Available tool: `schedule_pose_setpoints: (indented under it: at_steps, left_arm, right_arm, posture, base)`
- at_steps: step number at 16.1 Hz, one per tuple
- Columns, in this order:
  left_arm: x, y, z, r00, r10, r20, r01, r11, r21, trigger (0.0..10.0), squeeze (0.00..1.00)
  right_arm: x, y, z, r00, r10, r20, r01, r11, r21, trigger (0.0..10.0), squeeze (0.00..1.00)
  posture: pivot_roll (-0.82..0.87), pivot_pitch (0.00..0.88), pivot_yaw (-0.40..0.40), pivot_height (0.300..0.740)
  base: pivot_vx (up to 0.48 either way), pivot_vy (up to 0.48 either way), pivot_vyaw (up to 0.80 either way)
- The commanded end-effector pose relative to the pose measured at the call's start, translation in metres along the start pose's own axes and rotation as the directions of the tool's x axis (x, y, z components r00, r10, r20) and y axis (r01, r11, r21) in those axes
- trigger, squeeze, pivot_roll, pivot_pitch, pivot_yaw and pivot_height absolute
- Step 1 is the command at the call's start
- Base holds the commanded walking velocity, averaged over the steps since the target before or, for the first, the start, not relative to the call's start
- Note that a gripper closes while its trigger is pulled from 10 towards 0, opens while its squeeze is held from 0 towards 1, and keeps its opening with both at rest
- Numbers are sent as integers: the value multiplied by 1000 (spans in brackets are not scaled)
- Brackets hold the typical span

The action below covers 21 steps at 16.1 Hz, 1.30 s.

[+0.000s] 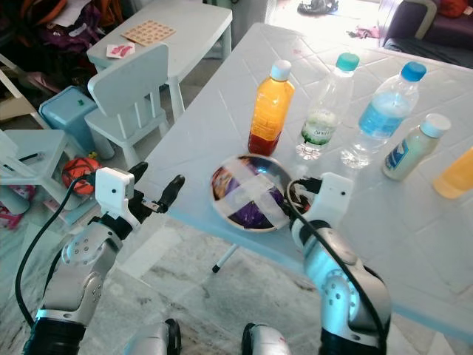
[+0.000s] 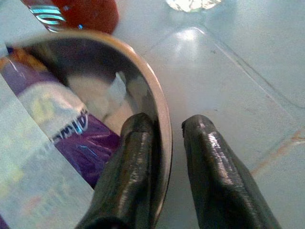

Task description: Restocking fridge

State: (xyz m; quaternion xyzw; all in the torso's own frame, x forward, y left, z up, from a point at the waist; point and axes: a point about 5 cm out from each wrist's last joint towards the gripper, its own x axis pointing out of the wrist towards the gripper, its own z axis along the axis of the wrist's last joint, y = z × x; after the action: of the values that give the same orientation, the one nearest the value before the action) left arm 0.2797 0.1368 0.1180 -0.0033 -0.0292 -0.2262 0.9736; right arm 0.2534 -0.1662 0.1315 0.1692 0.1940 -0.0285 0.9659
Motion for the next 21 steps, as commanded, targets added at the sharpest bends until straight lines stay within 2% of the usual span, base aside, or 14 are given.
schedule_pose_setpoints:
  at_steps: [1, 4, 5, 9, 10, 12, 14, 16, 19, 20, 21]
  left_arm:
    - [1, -1, 2, 1000, -9, 11, 9, 1000, 8, 10000, 0]
    - [1, -2, 1, 1000, -13, 10, 13, 1000, 5, 10000, 0]
    - [2, -1, 1, 1000, -14, 10, 14, 1000, 7, 10000, 0]
    - [3, -1, 2, 1000, -13, 11, 13, 1000, 7, 10000, 0]
    - [3, -1, 2, 1000, -13, 9, 13, 1000, 8, 10000, 0]
    - [3, -1, 1, 1000, -15, 8, 15, 1000, 8, 10000, 0]
    - [3, -1, 1, 1000, -17, 5, 17, 1000, 9, 10000, 0]
    - [2, -1, 1, 1000, -16, 2, 16, 1000, 10, 10000, 0]
    - [2, -1, 0, 1000, -21, -3, 21, 1000, 13, 10000, 0]
    - [3, -1, 0, 1000, -22, -5, 22, 1000, 13, 10000, 0]
    - [2, -1, 0, 1000, -22, -6, 22, 1000, 14, 10000, 0]
  right_arm:
    - [-3, -11, -7, 998, -55, -36, 54, 998, -19, 10000, 1000]
    - [-7, -8, -2, 1000, 11, -13, -12, 993, -114, 10000, 1000]
    - [-9, -8, 3, 999, 40, 10, -38, 979, -200, 10000, 1000]
    - [-9, -10, 15, 994, 99, 40, -84, 958, -273, 10000, 1000]
    - [-8, -15, 21, 993, 108, 56, -84, 941, -328, 10000, 1000]
    - [-2, -21, 33, 988, 133, 77, -94, 919, -383, 10000, 1000]
    - [5, -24, 45, 979, 193, 66, -144, 884, -445, 10000, 1000]
    - [11, -25, 55, 962, 273, 30, -227, 854, -468, 10000, 1000]
    - [22, -28, 63, 926, 373, -52, -350, 801, -486, 10000, 0]
    - [29, -31, 65, 918, 388, -80, -373, 778, -505, 10000, 0]
    - [31, -32, 65, 913, 398, -95, -391, 779, -489, 10000, 0]
  posture:
    - [-9, 138, -9, 740]
    - [-15, 137, -6, 740]
    - [-19, 136, -5, 740]
    - [-21, 137, -3, 740]
    - [-21, 137, -3, 740]
    - [-21, 138, 0, 740]
    - [-20, 140, 2, 740]
    - [-17, 141, 2, 740]
    - [-12, 143, 7, 740]
    - [-6, 143, 5, 740]
    - [-6, 143, 5, 740]
  base:
    - [0, 0, 0]
    - [0, 0, 0]
    - [0, 0, 0]
    - [0, 0, 0]
    - [0, 0, 0]
    - [0, 0, 0]
    - [0, 0, 0]
    - [0, 0, 0]
    - [0, 0, 0]
    - [0, 0, 0]
    - [0, 0, 0]
